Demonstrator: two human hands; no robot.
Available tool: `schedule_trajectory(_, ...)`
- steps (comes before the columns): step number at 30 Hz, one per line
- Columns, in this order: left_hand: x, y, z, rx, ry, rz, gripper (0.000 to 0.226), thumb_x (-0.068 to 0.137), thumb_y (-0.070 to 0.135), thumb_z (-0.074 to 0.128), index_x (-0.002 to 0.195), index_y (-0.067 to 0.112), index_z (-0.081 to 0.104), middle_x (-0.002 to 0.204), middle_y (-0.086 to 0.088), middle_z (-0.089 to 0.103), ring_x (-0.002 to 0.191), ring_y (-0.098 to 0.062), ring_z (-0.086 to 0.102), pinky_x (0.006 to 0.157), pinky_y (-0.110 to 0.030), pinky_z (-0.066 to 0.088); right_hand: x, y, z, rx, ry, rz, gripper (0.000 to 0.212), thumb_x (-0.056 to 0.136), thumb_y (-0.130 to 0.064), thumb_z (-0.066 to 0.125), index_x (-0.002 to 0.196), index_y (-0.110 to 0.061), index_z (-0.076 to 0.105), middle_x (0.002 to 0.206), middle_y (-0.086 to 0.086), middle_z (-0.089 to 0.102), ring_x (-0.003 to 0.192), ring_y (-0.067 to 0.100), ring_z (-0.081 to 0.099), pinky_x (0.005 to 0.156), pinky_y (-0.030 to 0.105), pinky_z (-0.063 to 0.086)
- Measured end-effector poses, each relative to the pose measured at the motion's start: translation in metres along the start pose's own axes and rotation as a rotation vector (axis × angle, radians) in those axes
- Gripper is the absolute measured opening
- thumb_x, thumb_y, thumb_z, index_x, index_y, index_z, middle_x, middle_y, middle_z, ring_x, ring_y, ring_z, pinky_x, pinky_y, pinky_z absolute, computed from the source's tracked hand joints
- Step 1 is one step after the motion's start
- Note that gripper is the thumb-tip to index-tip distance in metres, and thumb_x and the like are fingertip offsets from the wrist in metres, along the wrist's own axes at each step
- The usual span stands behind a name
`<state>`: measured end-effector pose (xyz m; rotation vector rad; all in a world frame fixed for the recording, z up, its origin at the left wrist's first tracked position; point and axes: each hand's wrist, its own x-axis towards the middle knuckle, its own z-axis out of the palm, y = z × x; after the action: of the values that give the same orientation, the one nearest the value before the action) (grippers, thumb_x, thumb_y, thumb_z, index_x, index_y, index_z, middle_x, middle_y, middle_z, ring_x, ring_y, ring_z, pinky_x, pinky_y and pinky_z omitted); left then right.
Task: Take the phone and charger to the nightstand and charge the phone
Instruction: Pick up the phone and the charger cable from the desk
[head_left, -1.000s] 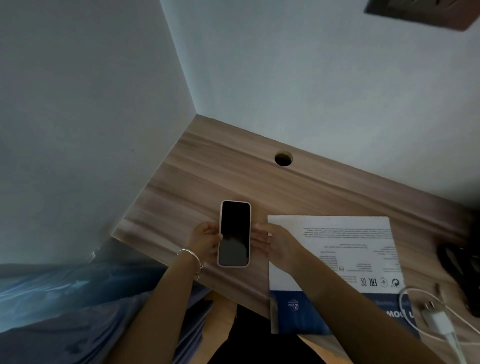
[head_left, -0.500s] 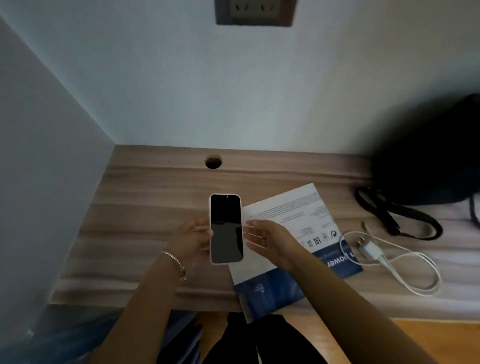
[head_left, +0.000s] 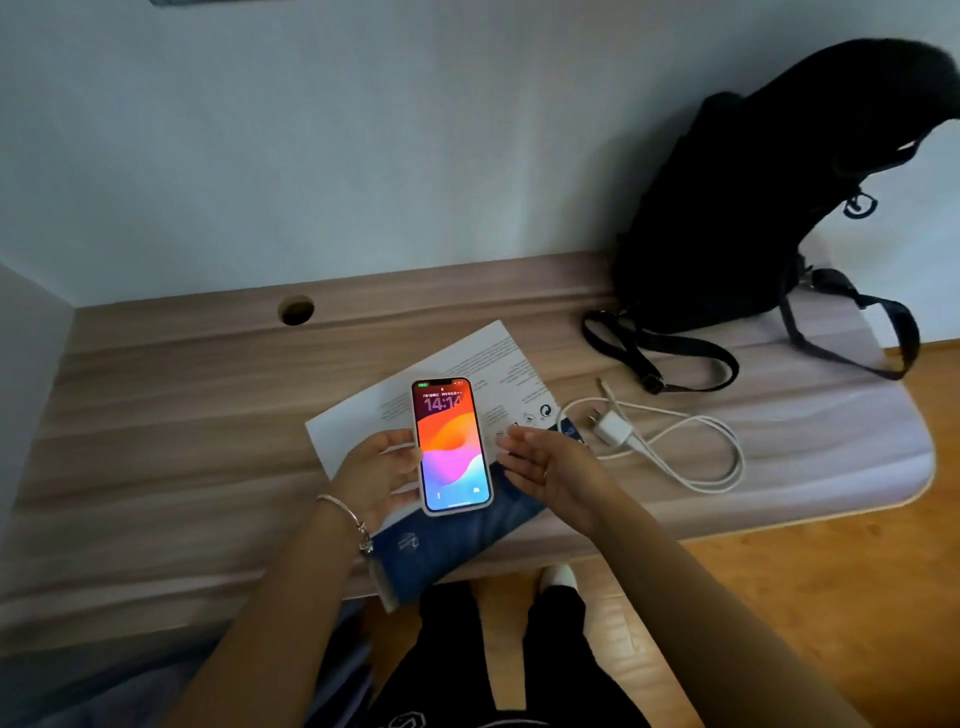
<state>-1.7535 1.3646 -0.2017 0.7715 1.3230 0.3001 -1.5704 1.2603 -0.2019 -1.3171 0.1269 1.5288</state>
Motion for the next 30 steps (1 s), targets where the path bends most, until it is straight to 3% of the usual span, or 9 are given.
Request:
schedule_trajectory(3, -0.009, -0.008, 0.028, 0.002, 0.021, 0.032, 0.013, 0.087, 0.008, 0.060, 0.096, 0.016, 0.060, 0.102, -0.008, 0.067, 0.096, -0.028, 0.063, 0.069, -0.035, 0.054, -0.008, -0.012, -0.027, -0.010, -0.007, -0.006, 0.020, 0.094, -0.012, 0.049, 0.108, -0.005, 0.061, 0.103, 0.011, 0.072, 0.093, 0.023, 0.068, 0.079, 0.030, 0.054)
schedule_trajectory(9, -0.026, -0.029, 0.080, -0.050, 0.056, 0.060, 0.016, 0.089, 0.007, 0.056, 0.106, 0.010, 0.056, 0.100, -0.010, 0.068, 0.095, -0.029, 0.063, 0.063, -0.033, 0.053, -0.025, -0.041, -0.081, -0.046, -0.064, -0.004, 0.021, 0.094, -0.013, 0.049, 0.108, -0.005, 0.061, 0.097, 0.008, 0.072, 0.090, 0.021, 0.067, 0.086, 0.032, 0.050)
schedule_trajectory(16, -0.040, -0.045, 0.104, -0.099, 0.046, 0.049, 0.012, 0.090, 0.010, 0.056, 0.100, 0.015, 0.060, 0.099, -0.006, 0.069, 0.094, -0.025, 0.065, 0.059, -0.030, 0.054, -0.032, -0.060, -0.121, -0.053, -0.067, 0.002, 0.023, 0.096, -0.014, 0.047, 0.112, -0.005, 0.061, 0.087, 0.003, 0.076, 0.087, 0.018, 0.069, 0.076, 0.029, 0.056)
schedule_trajectory(22, -0.033, -0.053, 0.111, -0.091, -0.006, 0.021, 0.018, 0.088, 0.011, 0.058, 0.105, 0.017, 0.062, 0.102, -0.005, 0.071, 0.097, -0.024, 0.067, 0.060, -0.033, 0.057, -0.029, -0.070, -0.138, -0.001, -0.001, -0.003, 0.026, 0.097, -0.012, 0.042, 0.115, -0.003, 0.058, 0.097, 0.008, 0.069, 0.086, 0.019, 0.066, 0.075, 0.029, 0.052)
schedule_trajectory(25, -0.026, -0.055, 0.114, -0.065, -0.031, 0.012, 0.023, 0.086, 0.014, 0.062, 0.108, 0.019, 0.064, 0.098, -0.001, 0.074, 0.097, -0.023, 0.067, 0.059, -0.033, 0.056, -0.028, -0.076, -0.145, -0.011, 0.069, -0.035, 0.020, 0.096, -0.011, 0.044, 0.104, -0.006, 0.062, 0.096, 0.007, 0.068, 0.082, 0.016, 0.064, 0.070, 0.027, 0.053)
schedule_trajectory(27, -0.023, -0.055, 0.116, -0.048, -0.047, 0.019, 0.021, 0.087, 0.014, 0.061, 0.106, 0.020, 0.065, 0.095, 0.001, 0.074, 0.097, -0.023, 0.067, 0.056, -0.030, 0.055, -0.023, -0.077, -0.148, -0.148, 0.181, -0.099, 0.016, 0.094, -0.009, 0.048, 0.096, -0.009, 0.063, 0.099, 0.010, 0.066, 0.085, 0.019, 0.062, 0.074, 0.031, 0.053)
schedule_trajectory(30, -0.019, -0.052, 0.119, -0.031, -0.046, 0.029, 0.022, 0.088, 0.011, 0.059, 0.108, 0.018, 0.063, 0.102, -0.002, 0.071, 0.100, -0.025, 0.066, 0.058, -0.030, 0.055, -0.011, -0.072, -0.155, -0.722, 0.381, -0.310, 0.021, 0.089, -0.019, 0.058, 0.108, -0.011, 0.060, 0.104, 0.011, 0.062, 0.099, 0.029, 0.060, 0.083, 0.040, 0.049)
